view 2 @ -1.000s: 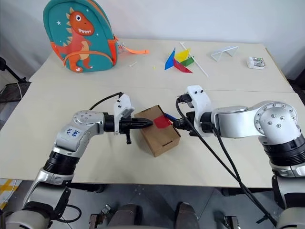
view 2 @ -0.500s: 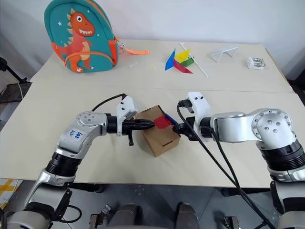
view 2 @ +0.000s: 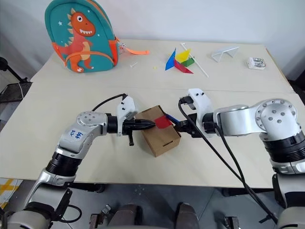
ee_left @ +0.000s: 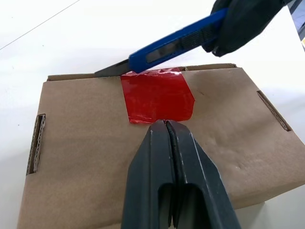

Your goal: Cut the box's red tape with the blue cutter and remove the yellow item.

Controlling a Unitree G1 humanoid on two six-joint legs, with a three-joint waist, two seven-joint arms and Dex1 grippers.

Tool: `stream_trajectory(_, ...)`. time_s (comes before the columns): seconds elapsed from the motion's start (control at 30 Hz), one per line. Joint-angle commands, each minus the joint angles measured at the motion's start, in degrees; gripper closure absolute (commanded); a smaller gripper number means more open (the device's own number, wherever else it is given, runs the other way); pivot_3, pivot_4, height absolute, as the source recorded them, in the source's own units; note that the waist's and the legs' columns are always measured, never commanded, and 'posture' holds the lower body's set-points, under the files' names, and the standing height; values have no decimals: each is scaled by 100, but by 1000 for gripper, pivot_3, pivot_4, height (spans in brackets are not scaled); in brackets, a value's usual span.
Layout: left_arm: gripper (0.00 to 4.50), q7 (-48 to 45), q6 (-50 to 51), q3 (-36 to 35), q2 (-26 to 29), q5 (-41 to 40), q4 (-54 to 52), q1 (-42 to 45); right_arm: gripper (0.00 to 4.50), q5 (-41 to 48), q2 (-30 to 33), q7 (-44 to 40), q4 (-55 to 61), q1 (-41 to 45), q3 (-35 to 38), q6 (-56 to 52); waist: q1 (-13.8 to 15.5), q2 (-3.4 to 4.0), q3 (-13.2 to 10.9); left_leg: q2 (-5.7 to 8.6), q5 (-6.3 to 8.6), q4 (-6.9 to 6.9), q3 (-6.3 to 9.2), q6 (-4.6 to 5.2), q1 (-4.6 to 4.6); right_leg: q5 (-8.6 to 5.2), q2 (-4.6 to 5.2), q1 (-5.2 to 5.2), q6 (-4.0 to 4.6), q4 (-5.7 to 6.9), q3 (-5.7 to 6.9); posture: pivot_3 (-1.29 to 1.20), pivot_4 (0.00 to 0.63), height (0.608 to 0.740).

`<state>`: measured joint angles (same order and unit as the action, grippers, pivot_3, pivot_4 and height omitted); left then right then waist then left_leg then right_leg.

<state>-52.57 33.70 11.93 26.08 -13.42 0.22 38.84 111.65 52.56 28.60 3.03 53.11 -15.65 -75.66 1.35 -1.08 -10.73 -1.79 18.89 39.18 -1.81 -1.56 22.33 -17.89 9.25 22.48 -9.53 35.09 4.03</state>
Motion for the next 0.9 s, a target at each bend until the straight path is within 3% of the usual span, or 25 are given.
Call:
stream_trajectory(0.03, 4500, 6, 193, 381, 59, 232, 236, -300, 4396, 135, 127, -304, -278, 330, -121, -340, 0, 0, 0, -1, 0, 0, 0, 0, 0, 0, 0, 0, 0, 1, 0, 0, 150, 740)
stream_trajectory(0.53, 4500, 200, 186, 403, -68, 248, 266, -365, 4396, 135, 386, -1548, -1660, 1967, -1358, -1521, 10, 1, 1, -1, 1, -2, -2, 1, 0, 1, 1, 1, 1, -2, 0, 0, 150, 740)
stream_trajectory(0.9, 4500, 309, 124, 421, -181, 255, 312, -418, 4396, 135, 549, -1779, -1772, 2289, -1937, -1515, 23, 2, 2, 0, 2, -1, -4, 3, 1, 1, 2, 1, 2, -4, 0, 0, 150, 740)
